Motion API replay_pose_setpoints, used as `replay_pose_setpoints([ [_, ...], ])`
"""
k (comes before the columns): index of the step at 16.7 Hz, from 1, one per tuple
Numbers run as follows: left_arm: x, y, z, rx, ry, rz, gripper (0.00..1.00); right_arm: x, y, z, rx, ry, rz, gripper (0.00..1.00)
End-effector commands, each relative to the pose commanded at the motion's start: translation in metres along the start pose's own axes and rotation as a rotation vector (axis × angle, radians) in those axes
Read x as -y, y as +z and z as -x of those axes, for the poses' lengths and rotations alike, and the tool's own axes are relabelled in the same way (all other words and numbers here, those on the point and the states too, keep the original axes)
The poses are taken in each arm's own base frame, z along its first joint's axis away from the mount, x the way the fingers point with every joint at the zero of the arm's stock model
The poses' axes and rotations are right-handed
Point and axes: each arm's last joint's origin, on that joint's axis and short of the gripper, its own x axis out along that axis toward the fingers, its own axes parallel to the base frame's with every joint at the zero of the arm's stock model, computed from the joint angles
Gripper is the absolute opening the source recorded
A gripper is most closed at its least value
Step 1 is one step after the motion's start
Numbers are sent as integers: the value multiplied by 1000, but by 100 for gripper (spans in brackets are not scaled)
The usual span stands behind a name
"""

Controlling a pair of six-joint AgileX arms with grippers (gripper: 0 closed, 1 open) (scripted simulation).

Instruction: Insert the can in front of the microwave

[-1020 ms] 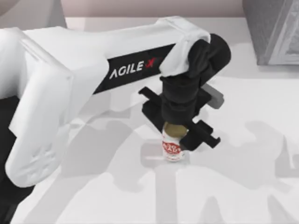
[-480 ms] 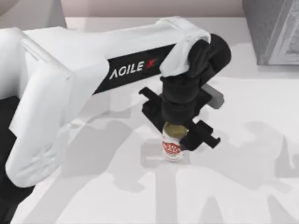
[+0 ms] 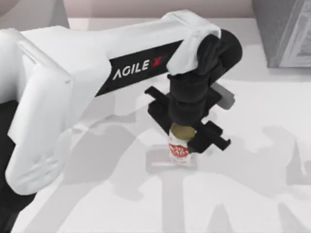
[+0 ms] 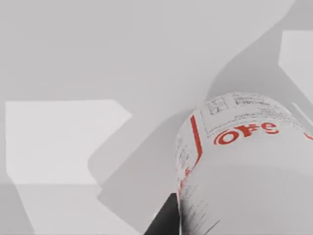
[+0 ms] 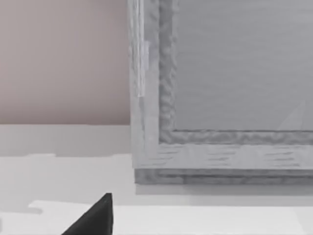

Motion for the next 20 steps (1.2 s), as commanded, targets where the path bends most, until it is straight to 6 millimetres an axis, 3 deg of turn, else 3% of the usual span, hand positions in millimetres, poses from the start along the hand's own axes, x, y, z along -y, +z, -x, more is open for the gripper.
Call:
replay_pose_setpoints([
  [4,0,-1,26,-6,-1,-1,0,0,0,0,0,0,0,100],
  [9,0,0,25,-11,0,-2,0,0,0,0,0,0,0,100],
  [11,-8,-4,32,-4,-2,5,0,0,0,0,0,0,0,100],
  [15,-51,-33,75,46,-7,64,0,0,0,0,0,0,0,100],
  [20,-113,-102,135,147,13,200,0,0,0,0,0,0,0,100],
])
